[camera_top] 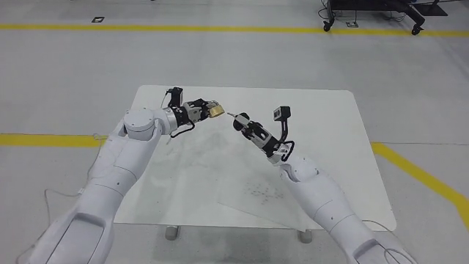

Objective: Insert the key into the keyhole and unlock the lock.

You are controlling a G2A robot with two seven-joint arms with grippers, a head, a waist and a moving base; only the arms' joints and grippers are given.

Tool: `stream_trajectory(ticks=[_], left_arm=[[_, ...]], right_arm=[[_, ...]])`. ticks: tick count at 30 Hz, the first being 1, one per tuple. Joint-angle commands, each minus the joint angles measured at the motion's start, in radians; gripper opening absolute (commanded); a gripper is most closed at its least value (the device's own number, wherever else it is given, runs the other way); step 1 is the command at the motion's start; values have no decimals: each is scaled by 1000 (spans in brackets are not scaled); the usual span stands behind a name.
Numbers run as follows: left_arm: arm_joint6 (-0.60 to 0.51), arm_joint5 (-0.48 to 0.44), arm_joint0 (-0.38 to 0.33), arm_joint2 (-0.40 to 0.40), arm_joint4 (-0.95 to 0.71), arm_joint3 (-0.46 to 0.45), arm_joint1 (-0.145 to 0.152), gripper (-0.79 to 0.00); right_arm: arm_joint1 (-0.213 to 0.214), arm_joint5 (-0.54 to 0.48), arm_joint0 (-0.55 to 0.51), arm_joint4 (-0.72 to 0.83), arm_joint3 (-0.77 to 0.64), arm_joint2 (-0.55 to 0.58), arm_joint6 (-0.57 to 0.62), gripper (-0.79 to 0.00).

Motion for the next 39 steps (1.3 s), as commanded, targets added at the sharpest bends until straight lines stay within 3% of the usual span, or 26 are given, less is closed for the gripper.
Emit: stream_trajectory(ticks=[1,10,23,39], left_arm=[[43,-8,9,-3,15,-22,0,-785],[98,-13,51,-26,40,-96,4,-785],[103,-17,86,-47,81,-151,9,-785],[154,-32,117,-79,91,-184,8,-785]], right_arm=[[-5,29,-17,-43,-16,-9,-80,-785],[-30,115,-48,-133,-64,-43,-278,-785],[-52,157,-51,-153,-85,-58,-324,-785],[-75,133,-65,-215,-86,-51,-444,-785]])
